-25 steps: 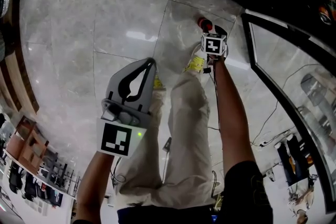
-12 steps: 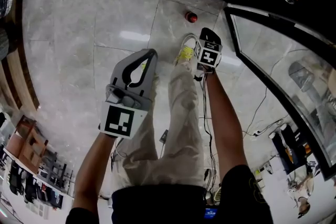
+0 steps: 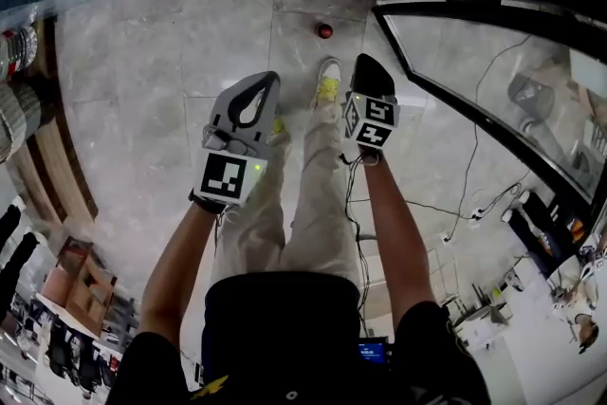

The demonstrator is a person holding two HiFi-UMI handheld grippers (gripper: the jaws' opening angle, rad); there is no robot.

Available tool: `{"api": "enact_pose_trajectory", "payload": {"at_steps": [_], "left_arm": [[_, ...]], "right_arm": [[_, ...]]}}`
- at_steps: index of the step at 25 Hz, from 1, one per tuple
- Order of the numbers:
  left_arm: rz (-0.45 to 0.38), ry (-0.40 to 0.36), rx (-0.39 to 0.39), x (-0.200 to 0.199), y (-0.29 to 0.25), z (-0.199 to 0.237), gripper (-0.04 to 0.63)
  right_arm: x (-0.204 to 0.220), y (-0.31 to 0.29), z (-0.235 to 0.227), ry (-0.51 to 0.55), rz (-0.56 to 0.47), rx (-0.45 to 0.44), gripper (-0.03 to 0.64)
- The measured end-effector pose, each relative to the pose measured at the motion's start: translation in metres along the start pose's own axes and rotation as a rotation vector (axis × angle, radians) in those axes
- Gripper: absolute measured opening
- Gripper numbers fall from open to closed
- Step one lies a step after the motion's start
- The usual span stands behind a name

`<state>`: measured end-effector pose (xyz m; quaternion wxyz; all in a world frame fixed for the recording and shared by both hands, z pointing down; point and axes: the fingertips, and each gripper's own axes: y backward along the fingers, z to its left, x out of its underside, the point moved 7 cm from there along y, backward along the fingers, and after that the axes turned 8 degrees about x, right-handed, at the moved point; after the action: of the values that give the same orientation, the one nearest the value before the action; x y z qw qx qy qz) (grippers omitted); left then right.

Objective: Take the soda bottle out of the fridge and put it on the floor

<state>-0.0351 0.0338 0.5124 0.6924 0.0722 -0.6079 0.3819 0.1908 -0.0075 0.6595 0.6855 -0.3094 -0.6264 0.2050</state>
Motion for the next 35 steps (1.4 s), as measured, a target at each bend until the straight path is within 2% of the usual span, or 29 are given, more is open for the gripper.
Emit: {"api": "enact_pose_trajectory", "payload": {"at_steps": [3, 6, 8, 10, 15, 17, 22, 35], "left_arm": [[0.002, -0.042, 0.027, -0.027, 0.004, -0.009, 0.018], [0.001, -0.068, 0.03, -0.064, 0.012, -0.019, 0.018], [-0.037, -0.068, 0.029, -0.093, 0.019, -0.027, 0.018], [-0.068, -0.077, 0.032, -0.116, 0.024, -0.033, 0.018], [-0.132, -0.095, 0.042, -0.145, 0.038, -0.04, 0.018], [-0.15, -0.095, 0.036, -0.149, 0.043, -0.041, 0.018], [-0.127, -0.139, 0.018, -0.145, 0.044, -0.043, 0.018], [-0.204, -0.12, 0.014, -0.146, 0.065, -0.044, 0.018]], "right_arm": [[-0.04, 0.047, 0.002, -0.029, -0.083, 0.005, -0.003], [-0.082, 0.097, 0.009, 0.019, -0.191, 0.008, -0.003], [-0.106, 0.125, 0.009, 0.04, -0.247, 0.02, -0.003], [-0.127, 0.149, 0.006, 0.014, -0.293, 0.034, -0.003], [-0.154, 0.194, -0.001, -0.024, -0.361, 0.04, -0.003], [-0.153, 0.201, -0.002, -0.024, -0.359, 0.041, -0.003], [-0.149, 0.207, -0.008, -0.048, -0.357, 0.039, -0.003], [-0.168, 0.232, 0.017, -0.035, -0.429, 0.009, -0.003]]}}
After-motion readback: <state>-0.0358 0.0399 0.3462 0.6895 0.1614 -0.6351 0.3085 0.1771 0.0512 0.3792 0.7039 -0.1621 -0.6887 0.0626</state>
